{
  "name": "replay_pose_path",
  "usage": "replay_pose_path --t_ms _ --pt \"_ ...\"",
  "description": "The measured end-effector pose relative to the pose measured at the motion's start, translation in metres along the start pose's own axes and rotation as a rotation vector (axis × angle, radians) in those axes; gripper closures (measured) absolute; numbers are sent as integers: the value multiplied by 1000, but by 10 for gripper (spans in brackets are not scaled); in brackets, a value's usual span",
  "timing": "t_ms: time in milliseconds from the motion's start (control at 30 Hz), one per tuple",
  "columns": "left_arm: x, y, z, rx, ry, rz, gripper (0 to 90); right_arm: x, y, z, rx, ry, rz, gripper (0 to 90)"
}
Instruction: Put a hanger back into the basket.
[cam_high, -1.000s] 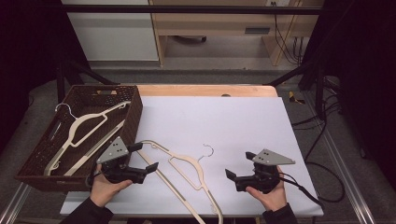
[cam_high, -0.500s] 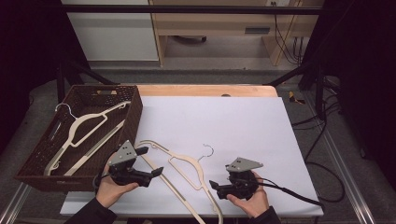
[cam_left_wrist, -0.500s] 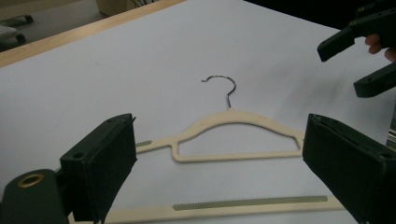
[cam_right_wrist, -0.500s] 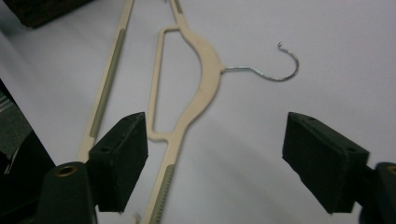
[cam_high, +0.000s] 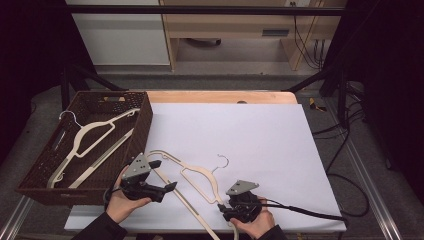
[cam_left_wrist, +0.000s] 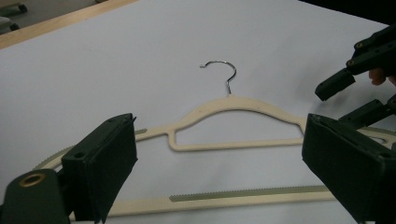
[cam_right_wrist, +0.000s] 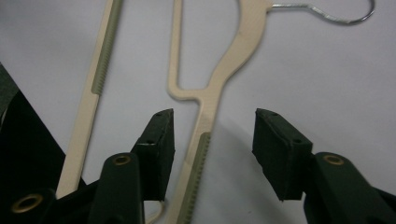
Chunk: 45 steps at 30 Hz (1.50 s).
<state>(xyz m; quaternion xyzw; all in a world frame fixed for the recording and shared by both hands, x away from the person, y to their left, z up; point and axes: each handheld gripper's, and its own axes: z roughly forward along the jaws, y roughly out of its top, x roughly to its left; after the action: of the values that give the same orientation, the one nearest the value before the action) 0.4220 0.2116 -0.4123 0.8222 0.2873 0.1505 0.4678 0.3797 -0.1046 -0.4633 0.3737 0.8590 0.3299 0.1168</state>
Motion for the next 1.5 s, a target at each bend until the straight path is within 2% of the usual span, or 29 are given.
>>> replay_pose_path --t_ms 100,200,267,333,433,467,500,533,567,600,633,667,800,833,900,933,967,1000,1033,1200,1233,1267,1300,1333,1367,1400,1433,1467,1500 --pt "0 -1 1 2 -2 -2 101 2 -2 3 39 -8 16 557" --pt "0 -1 2 7 -1 1 101 4 -4 5 49 -24 9 599" --pt "0 -1 2 9 1 0 101 4 -3 4 61 -4 19 652" --pt "0 -1 2 10 1 -2 101 6 -2 4 70 -5 55 679" --pt "0 -2 3 12 2 -2 103 4 -2 4 75 -17 35 776" --pt "0 -2 4 16 1 1 103 5 -1 4 84 -20 64 778" --pt "-1 -2 4 19 1 1 103 3 -1 4 80 -17 47 781" --pt "-1 -2 5 22 0 3 103 3 -1 4 85 -16 68 783" --pt "-1 -3 5 25 1 4 103 2 -1 4 84 -12 65 785" --pt "-1 -3 6 26 1 5 103 2 0 4 90 -12 95 785" --pt "-1 -3 6 27 0 5 103 0 1 3 93 -5 86 786" --pt "-2 -3 6 28 0 6 103 0 1 3 93 -15 104 787" --pt "-2 -3 6 30 1 6 103 -8 0 2 82 -59 81 790" --pt "-2 -3 6 30 1 6 103 -8 0 2 84 -66 98 788" --pt "-2 -3 7 30 1 5 103 -13 -2 2 74 -49 95 762" --pt "-2 -3 7 31 0 5 103 -13 -3 2 71 -40 102 722" --pt "-2 -3 7 31 0 5 103 -13 -3 2 74 -27 105 681" --pt "-2 -3 7 32 -1 5 103 -11 -3 2 79 -27 112 680" --pt "-3 -3 7 32 -1 4 103 -11 -4 2 74 -34 84 696" --pt "-4 -2 9 35 -4 3 105 -10 -4 3 75 -59 87 783" --pt "-4 -2 9 38 -2 3 105 -9 -3 3 82 -62 113 792" --pt "-5 -2 10 37 -2 1 105 -11 -3 3 77 -55 101 794" --pt "-5 -1 11 38 -4 2 106 -11 -2 3 86 -61 126 795" --pt "-5 0 12 39 -4 3 107 -12 -2 2 85 -55 124 796" --pt "-5 1 13 42 -6 4 107 -10 -1 2 80 -43 175 796" --pt "-5 2 14 45 -7 5 107 -10 0 2 80 -40 182 797" --pt "-5 3 15 47 -9 4 107 -13 -2 1 83 -49 157 797" --pt "-4 5 17 50 -10 8 107 -13 -2 1 77 -46 157 797" --pt "-4 7 18 52 -10 10 107 -12 -1 0 60 -41 177 797"
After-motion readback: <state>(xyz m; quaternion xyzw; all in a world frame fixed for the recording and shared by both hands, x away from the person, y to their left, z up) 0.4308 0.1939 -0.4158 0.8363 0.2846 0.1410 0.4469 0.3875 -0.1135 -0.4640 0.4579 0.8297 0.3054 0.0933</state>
